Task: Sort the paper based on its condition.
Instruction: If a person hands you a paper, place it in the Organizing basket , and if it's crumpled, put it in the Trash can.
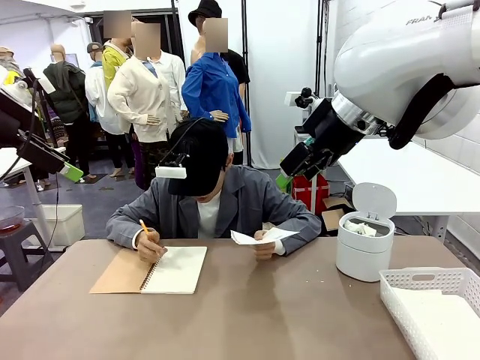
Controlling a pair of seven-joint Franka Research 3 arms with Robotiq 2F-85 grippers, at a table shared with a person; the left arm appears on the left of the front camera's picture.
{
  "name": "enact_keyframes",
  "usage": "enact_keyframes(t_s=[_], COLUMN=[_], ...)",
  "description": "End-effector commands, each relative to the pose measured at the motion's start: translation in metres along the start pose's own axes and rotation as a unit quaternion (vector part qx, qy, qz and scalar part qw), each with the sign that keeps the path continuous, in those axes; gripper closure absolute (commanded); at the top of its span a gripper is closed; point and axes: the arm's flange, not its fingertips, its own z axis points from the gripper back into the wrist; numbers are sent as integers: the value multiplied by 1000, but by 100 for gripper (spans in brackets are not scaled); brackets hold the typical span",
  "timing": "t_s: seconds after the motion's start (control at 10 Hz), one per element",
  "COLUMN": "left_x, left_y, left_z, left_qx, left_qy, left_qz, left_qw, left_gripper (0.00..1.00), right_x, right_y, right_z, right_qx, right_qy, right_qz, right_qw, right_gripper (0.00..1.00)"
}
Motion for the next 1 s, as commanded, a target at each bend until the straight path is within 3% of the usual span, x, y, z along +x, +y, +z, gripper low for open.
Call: enact_keyframes(t_s=[0.0,0.9], left_x=[0,0], left_y=[1,1], left_z=[0,0], left_qx=[2,2], left_qy=[-2,-2], left_qz=[0,0], left_qw=[1000,1000], left_gripper=[0,0], right_x=[0,0], right_y=[1,1], right_z=[0,0], right_qx=[2,2], right_qy=[-1,-1], right_qz=[-3,-3], right_qw=[1000,1000], right_gripper=[0,0])
